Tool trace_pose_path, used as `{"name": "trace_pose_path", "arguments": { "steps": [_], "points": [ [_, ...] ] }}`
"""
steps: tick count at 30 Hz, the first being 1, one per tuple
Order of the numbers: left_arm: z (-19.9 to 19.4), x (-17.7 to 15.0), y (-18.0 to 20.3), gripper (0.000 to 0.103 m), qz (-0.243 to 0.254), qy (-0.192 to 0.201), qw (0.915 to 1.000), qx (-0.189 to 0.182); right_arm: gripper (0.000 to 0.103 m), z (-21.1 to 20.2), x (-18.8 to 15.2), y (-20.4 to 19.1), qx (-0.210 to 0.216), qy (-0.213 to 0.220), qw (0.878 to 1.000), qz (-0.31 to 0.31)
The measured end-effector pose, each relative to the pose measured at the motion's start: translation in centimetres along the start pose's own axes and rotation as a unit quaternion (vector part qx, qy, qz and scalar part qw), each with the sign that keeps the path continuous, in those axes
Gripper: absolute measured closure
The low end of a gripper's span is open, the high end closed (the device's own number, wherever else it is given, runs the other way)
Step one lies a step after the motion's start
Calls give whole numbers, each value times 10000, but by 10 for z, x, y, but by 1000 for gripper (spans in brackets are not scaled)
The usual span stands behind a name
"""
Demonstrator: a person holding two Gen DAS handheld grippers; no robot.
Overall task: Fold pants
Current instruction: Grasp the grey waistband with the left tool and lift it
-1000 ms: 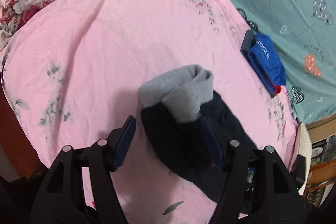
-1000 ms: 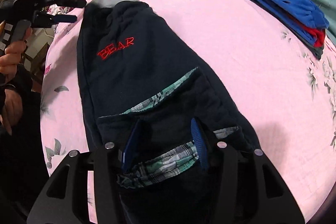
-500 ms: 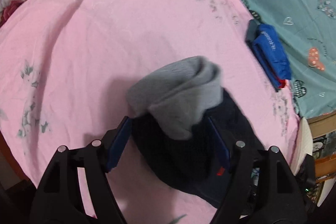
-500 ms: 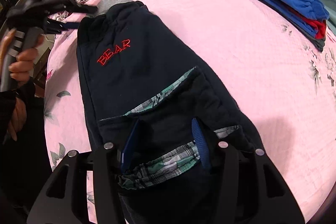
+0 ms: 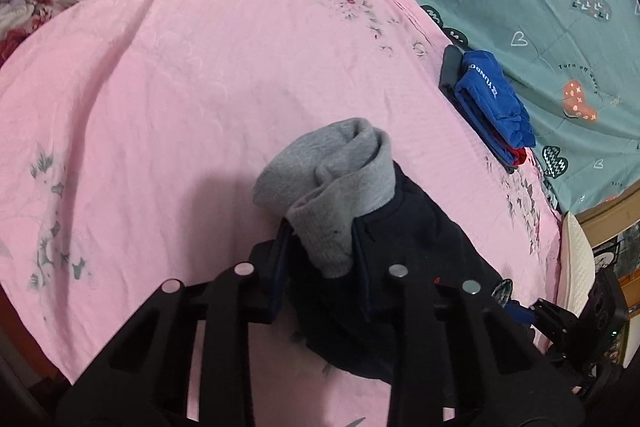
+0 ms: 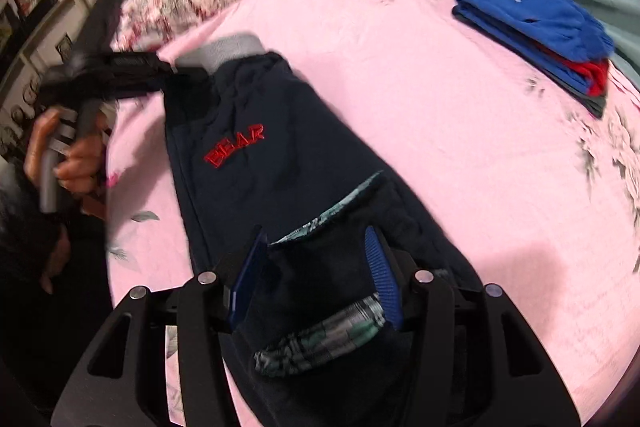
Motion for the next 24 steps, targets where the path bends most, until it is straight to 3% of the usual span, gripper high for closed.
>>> {"name": "trace_pose_path", "arguments": {
  "steps": [2, 6, 9, 11, 18, 24],
  "points": [
    [-7, 0, 5, 77, 86, 55, 9999, 22, 50, 20, -3, 6, -149, -341, 9993, 79],
    [-24, 1, 17, 79, 176, 220, 9996, 11, 49, 24, -1, 5, -206, -397, 9990, -17],
    [-41, 1, 30, 79, 364, 404, 9985, 97, 49, -2, -1, 10, 308, -116, 9988, 354],
    [-52, 0, 43, 80, 551, 537, 9968, 210, 49, -27, -6, 19, 417, 120, 9977, 528],
    [-95, -19, 100, 81, 1252, 1082, 9842, 635, 49, -95, -55, 69, 142, 497, 9927, 1086],
    [-123, -62, 175, 83, 2009, 1220, 9703, 579, 49, -133, -100, 106, 90, 774, 9817, 1735]
  ]
}}
Point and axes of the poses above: each gripper's, at about its wrist camera, not at the fingertips, and z roughly the way its jaws point, y to its right, x to its top, the point moved 4 cm from there along z, roughly the way its jaws point, and after that the axes turned 12 degrees about x, right-handed, at the moved point
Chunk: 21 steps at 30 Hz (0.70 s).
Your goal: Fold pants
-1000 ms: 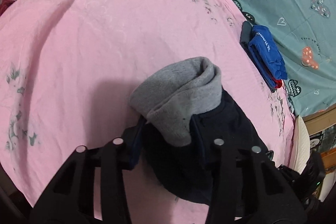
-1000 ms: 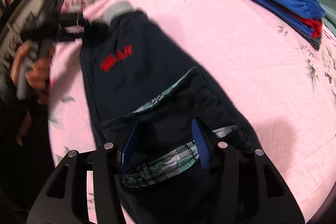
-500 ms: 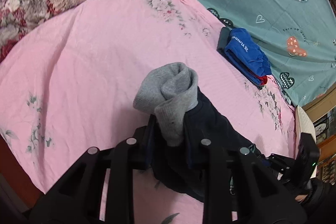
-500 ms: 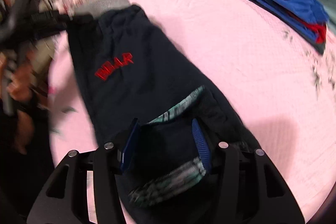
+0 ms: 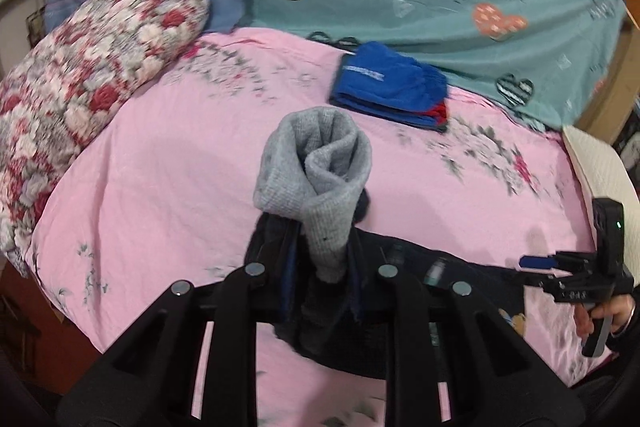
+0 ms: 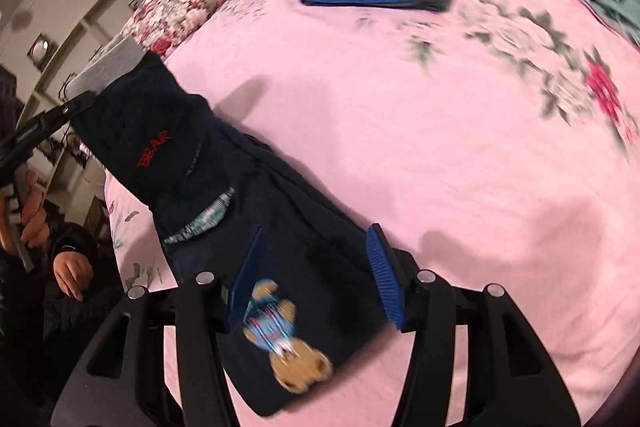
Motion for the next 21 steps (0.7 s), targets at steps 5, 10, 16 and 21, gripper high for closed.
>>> {"name": "trace_pose_path", "arguments": {
  "steps": [5, 10, 16, 21],
  "points": [
    [-24, -31, 94, 83, 926, -23, 9956, -163, 49, -35, -24, 28, 48, 186, 9994, 279],
    [-15, -105, 177, 83, 1779, -508, 9820, -369, 49, -54, -47, 48, 93, 263, 9984, 502],
    [-9, -148, 211, 83, 2049, -705, 9760, -236, 49, -68, -74, 57, 210, 320, 9969, 690],
    [-21, -151, 225, 82, 2246, -602, 9723, -225, 49, -73, -68, 40, 727, 449, 9939, 696]
  ]
}}
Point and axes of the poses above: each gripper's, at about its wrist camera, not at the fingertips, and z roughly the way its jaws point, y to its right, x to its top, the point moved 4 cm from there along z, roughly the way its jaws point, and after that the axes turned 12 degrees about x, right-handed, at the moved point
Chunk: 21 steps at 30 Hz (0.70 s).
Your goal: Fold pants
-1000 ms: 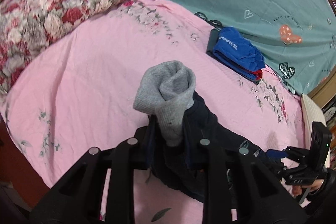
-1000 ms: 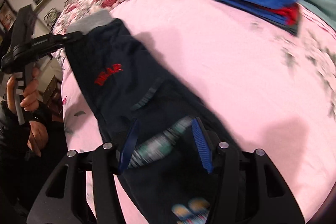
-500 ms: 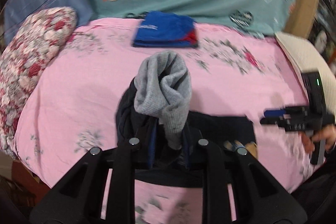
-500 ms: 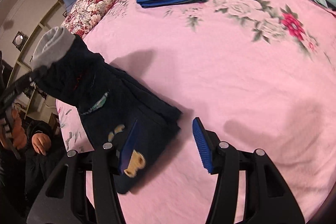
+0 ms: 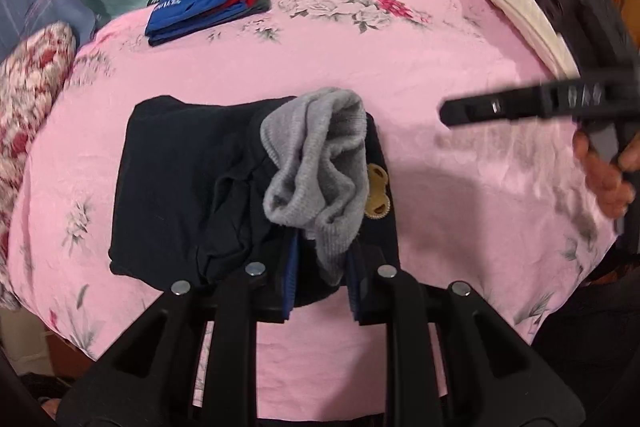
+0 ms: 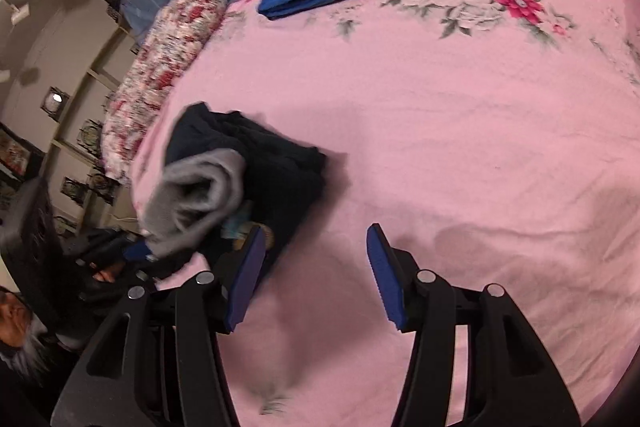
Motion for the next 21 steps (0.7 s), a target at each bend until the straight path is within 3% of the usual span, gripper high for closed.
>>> {"name": "trace_pose_path", "arguments": {
  "steps": [3, 5, 7, 9, 12, 16, 19, 21],
  "points": [
    [17, -11, 13, 70, 161, -289, 9993, 158, 46, 9, 10, -11, 547, -53, 9981, 274],
    [14, -16, 20, 65, 257, -319, 9987, 312, 46, 17, 16, -14, 652, -76, 9970, 403],
    [0, -18, 24, 36, 309, -231, 9989, 256, 46, 24, 21, -15, 663, -77, 9968, 447],
    [-20, -18, 21, 28, 303, 8, 9990, 331, 46, 31, 26, -20, 674, -124, 9970, 356],
    [-37, -18, 6, 27, 147, 77, 9996, 226, 46, 46, 31, -32, 678, -261, 9973, 107],
    [-20, -13, -33, 28, -593, -164, 9977, 275, 46, 75, 40, -42, 662, -469, 9966, -165],
    [-6, -4, -45, 30, -1217, -246, 9920, -206, 46, 99, 43, -45, 604, -745, 9947, -375],
    [0, -1, -38, 33, -1254, -289, 9908, -408, 53, 109, 42, -44, 492, -925, 9932, -501]
  ]
}}
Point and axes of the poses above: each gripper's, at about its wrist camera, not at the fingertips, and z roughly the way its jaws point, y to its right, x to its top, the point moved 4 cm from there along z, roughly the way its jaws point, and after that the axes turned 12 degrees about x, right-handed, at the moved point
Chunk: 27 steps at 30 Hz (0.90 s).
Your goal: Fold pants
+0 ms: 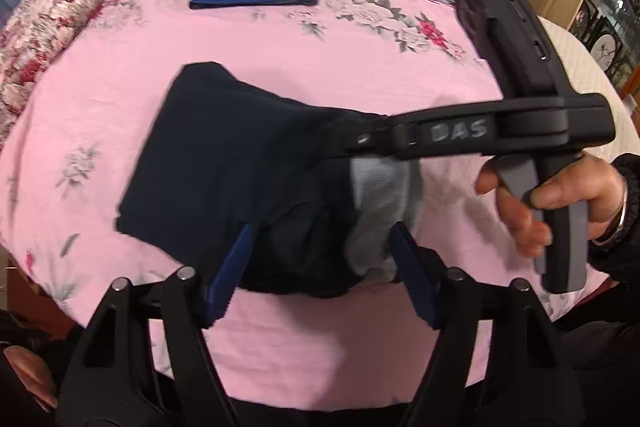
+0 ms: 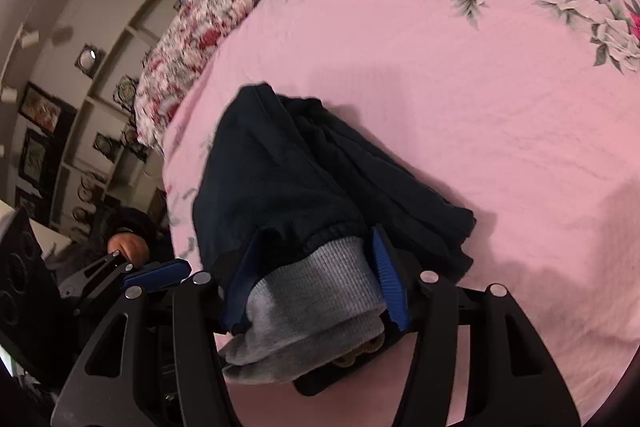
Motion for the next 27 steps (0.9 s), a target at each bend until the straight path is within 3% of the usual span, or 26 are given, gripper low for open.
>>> {"name": "trace_pose_path", "arguments": {
  "steps": [4, 8, 10, 13, 17, 20, 24, 27],
  "points": [
    [21, -12, 16, 31, 187, -322, 9993, -67, 79, -9, 3, -5, -42, -90, 9996, -282],
    [30, -17, 21, 29, 371, -354, 9987, 51, 79, 6, -6, 21, -391, -439, 9979, -257],
    [25, -13, 23, 31, 423, -364, 9984, 123, 79, 8, -8, 27, -372, -358, 9985, -165],
    [0, -3, 16, 31, 344, -142, 9993, 23, 76, -5, -6, 14, -377, -250, 9984, -347],
    [-24, 2, -5, 30, -166, 131, 9997, -83, 76, -27, 11, -18, -388, 102, 9954, -872],
    [-7, 3, -8, 30, -394, -48, 9990, -191, 76, -23, 33, -41, -96, 265, 9945, -1013],
    [24, -9, 7, 30, -252, -343, 9990, -98, 76, 22, 63, -62, 322, -78, 9942, -1022],
    [31, -18, 16, 27, -136, -207, 9996, 135, 76, 57, 79, -64, 497, -522, 9932, -911]
  ]
}}
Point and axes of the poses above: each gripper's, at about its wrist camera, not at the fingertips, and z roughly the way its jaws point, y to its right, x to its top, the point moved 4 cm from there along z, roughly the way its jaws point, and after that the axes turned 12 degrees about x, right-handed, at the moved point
